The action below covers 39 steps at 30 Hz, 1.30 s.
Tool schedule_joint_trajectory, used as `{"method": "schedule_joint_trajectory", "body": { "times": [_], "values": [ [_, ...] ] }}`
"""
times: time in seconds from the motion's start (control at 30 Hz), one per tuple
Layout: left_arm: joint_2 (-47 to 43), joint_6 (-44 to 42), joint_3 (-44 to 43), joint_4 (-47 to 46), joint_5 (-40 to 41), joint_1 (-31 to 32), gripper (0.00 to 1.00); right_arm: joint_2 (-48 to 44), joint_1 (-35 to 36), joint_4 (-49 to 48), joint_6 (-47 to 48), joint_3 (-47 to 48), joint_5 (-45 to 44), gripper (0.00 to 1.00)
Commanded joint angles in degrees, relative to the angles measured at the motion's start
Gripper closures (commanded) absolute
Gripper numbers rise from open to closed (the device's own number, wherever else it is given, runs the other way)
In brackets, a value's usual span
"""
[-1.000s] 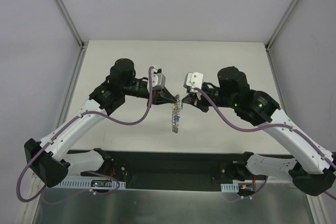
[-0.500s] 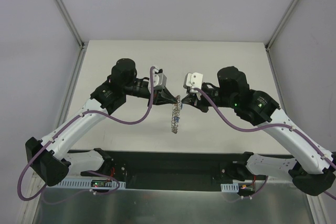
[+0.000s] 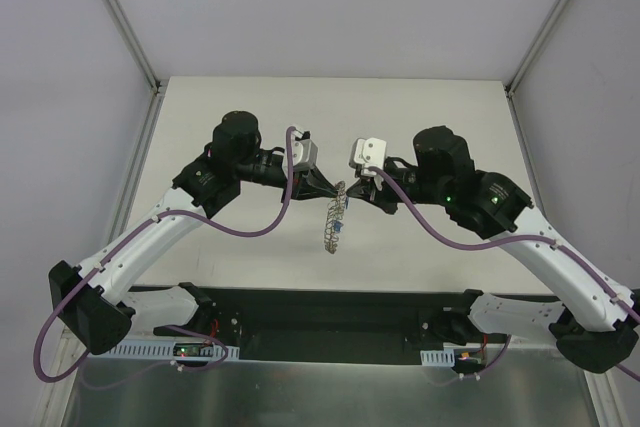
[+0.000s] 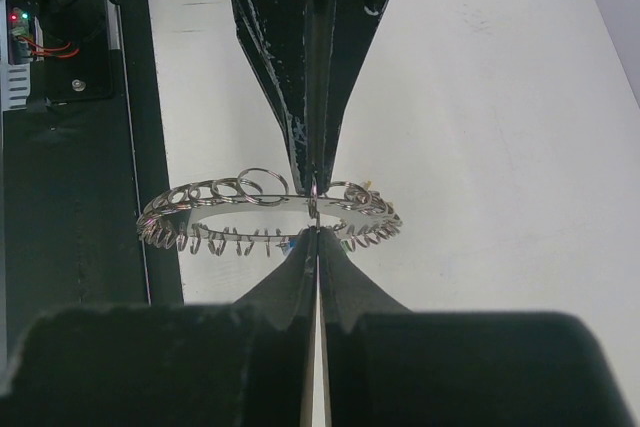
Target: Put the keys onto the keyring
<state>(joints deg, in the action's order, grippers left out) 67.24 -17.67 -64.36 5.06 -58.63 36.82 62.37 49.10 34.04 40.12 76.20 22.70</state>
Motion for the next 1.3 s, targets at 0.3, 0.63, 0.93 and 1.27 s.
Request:
{"method": "schedule_joint_trajectory", "body": {
  "times": [0.3, 0.63, 0.93, 1.27],
  "values": [
    [-1.3, -2.5, -1.6, -3.7, -2.2, 0.4, 1.0, -1.7, -0.3, 0.8, 0.4, 2.1, 0.9, 0.99],
    [-1.0, -2.5, -1.7, -3.7, -2.9, 0.4, 1.0, -1.3, -0.4, 0.4, 0.7, 2.5, 0.9, 0.99],
    [-0.8, -2.6, -1.9, -3.6, -3.3, 0.4, 1.0, -1.1, -0.7, -0.5, 0.8, 2.4, -0.1, 0.99],
    [-0.2, -2.8, -2.2, -3.7, -4.1, 0.4, 1.0, -0.6, -0.8, -0.6, 0.9, 2.9, 0.9, 0.99]
  ]
}}
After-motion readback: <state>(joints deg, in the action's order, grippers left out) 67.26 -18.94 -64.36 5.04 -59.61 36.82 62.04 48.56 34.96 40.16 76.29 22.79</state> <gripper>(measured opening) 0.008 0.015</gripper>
